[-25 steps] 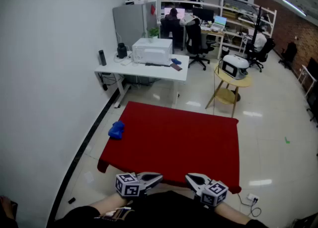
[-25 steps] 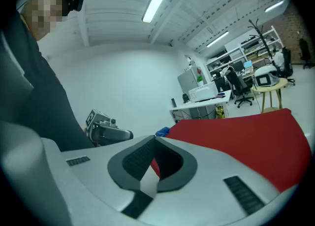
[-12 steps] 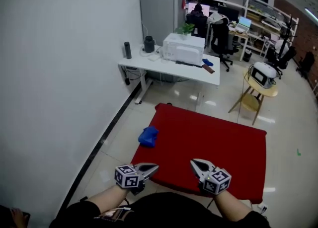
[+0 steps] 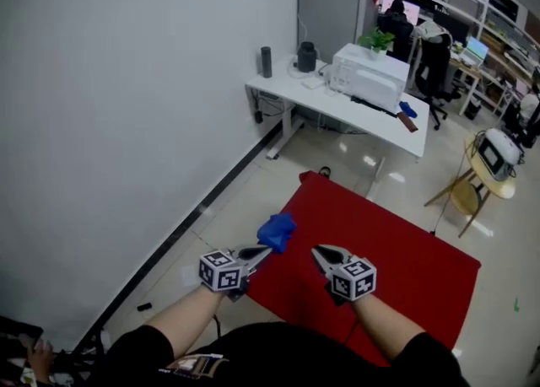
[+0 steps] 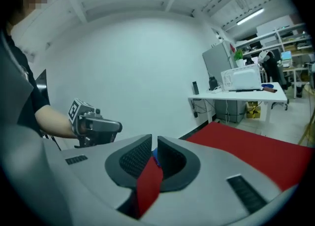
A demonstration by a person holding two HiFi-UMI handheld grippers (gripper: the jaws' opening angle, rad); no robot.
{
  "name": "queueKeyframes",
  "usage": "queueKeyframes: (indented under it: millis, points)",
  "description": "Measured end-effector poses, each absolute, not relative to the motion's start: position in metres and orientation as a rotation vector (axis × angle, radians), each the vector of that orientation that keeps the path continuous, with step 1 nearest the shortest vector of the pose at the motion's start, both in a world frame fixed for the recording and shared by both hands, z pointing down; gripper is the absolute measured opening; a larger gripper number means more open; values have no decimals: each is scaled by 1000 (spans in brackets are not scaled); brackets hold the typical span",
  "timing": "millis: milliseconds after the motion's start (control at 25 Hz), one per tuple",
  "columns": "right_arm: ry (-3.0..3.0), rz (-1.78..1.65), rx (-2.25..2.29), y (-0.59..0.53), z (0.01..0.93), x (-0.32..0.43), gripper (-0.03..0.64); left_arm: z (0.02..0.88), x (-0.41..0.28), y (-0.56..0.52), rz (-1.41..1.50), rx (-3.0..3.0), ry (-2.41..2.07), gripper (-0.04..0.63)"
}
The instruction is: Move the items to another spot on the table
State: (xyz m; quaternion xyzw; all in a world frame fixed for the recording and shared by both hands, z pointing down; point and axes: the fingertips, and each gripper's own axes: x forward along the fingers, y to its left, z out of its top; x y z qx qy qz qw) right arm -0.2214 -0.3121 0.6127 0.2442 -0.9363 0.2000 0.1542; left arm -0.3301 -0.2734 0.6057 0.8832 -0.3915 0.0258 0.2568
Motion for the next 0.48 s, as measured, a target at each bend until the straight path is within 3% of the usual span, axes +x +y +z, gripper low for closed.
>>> queueKeyframes:
  millis: [120, 480]
  points:
    - [-2617, 594, 656, -338, 645, -254, 82, 610, -338, -292, 57, 2384, -1060, -8]
    - [-2399, 651, 815, -421, 753, -361, 369, 654, -377, -312, 131, 2359, -965, -8]
